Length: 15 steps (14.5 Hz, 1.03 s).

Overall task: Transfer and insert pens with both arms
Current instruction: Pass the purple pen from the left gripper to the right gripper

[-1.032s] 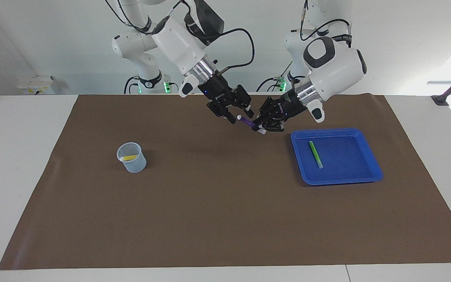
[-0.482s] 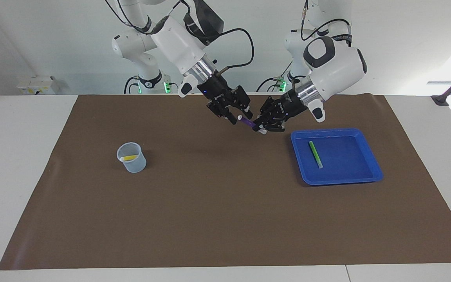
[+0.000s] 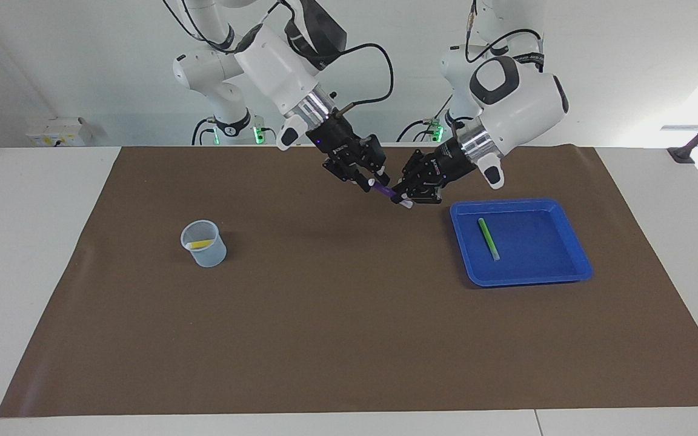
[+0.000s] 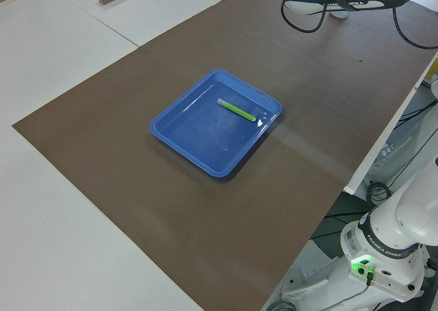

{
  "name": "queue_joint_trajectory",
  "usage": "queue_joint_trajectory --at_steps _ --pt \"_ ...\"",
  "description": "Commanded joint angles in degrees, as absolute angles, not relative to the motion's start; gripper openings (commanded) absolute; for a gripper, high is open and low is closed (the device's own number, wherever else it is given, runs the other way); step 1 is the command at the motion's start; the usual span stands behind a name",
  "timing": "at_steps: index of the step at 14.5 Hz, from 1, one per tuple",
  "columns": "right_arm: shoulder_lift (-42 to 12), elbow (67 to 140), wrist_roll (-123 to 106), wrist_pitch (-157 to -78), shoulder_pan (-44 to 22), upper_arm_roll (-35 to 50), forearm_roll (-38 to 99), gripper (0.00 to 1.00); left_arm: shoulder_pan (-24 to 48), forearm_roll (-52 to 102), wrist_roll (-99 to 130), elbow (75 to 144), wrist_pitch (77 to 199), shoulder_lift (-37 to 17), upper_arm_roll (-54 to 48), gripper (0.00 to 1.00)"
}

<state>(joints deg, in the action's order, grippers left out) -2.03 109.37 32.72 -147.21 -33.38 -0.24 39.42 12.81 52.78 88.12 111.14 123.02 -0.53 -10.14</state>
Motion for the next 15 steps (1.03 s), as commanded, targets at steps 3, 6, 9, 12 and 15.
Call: queue_joint_trajectory --at_steps 3,6,9,12,15 --pt "-2.37 108.90 30.94 -147.04 -32.87 -0.09 40.78 0.34 13.45 54.23 88.59 113.20 124.45 1.49 -9.67 0.00" --pt "-2.37 108.98 31.20 -147.04 -32.61 -0.09 40.87 0.05 13.45 54.32 88.59 113.20 124.45 1.58 -9.67 0.00" --pt "-2.29 109.16 31.20 -147.13 -32.52 -0.09 40.96 0.00 13.88 54.32 89.12 113.20 125.06 1.67 -9.67 0.00" --pt "-2.20 109.16 31.11 -146.95 -32.43 -0.18 42.80 0.00 14.94 54.23 90.35 113.12 126.47 1.67 -9.58 0.00" --pt "-1.59 109.16 28.58 -141.45 -30.16 -0.44 42.37 0.00 14.94 54.14 90.53 113.03 126.65 1.67 -9.58 1.00"
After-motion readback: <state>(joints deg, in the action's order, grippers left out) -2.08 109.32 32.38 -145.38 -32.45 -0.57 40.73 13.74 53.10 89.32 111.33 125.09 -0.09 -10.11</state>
